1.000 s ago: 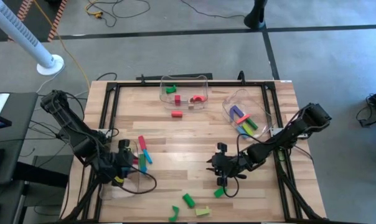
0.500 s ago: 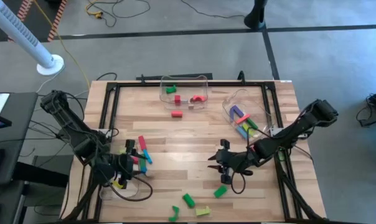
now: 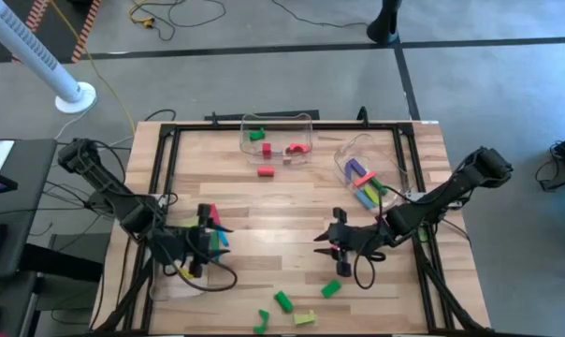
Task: Sort blocks by size
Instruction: Put the orange arch block into the middle transparent bin
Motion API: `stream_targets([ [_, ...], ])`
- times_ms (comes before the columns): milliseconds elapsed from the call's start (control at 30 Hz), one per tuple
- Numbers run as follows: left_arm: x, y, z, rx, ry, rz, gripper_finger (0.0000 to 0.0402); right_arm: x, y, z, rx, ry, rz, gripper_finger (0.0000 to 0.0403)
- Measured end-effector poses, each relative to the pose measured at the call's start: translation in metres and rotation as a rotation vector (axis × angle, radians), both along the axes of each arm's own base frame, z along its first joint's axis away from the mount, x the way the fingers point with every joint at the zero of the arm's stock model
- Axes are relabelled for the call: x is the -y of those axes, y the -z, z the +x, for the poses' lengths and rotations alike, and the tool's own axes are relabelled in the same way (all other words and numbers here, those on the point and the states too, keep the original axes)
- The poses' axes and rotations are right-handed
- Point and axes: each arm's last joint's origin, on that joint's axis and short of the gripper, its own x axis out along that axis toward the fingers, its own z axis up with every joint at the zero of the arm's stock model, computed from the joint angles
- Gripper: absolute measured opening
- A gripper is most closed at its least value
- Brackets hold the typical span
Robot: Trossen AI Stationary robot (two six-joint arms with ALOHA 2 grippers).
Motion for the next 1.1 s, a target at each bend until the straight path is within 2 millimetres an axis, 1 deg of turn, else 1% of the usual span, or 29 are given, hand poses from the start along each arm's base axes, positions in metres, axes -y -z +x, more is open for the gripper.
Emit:
stream_targets([
  [200,-0.002,0.001,0.01,-0.005,0.038,0.001,0.0226,0.0,0.002,-0.001,-0.025,-0.014,0.005,0.0164],
  [367,-0.001,0.009,0.023,-0.036,0.077,0.015,0.0226,0.0,0.005,-0.003,-0.067,-0.014,0.019,0.0164],
  [667,-0.003,0.023,0.045,-0.075,0.121,0.031,0.0226,0.0,0.006,-0.004,-0.088,-0.038,0.035,0.0164],
  [833,-0.006,0.027,0.052,-0.094,0.137,0.019,0.0226,0.0,0.001,-0.003,-0.137,-0.033,0.016,0.0164],
  [967,-0.009,0.025,0.055,-0.086,0.152,-0.008,0.0226,0.002,0.001,-0.003,-0.183,-0.026,-0.008,0.0164],
  [1100,-0.01,0.024,0.056,-0.074,0.157,0.0,0.0226,0.004,0.001,-0.002,-0.198,-0.031,0.023,0.0164],
])
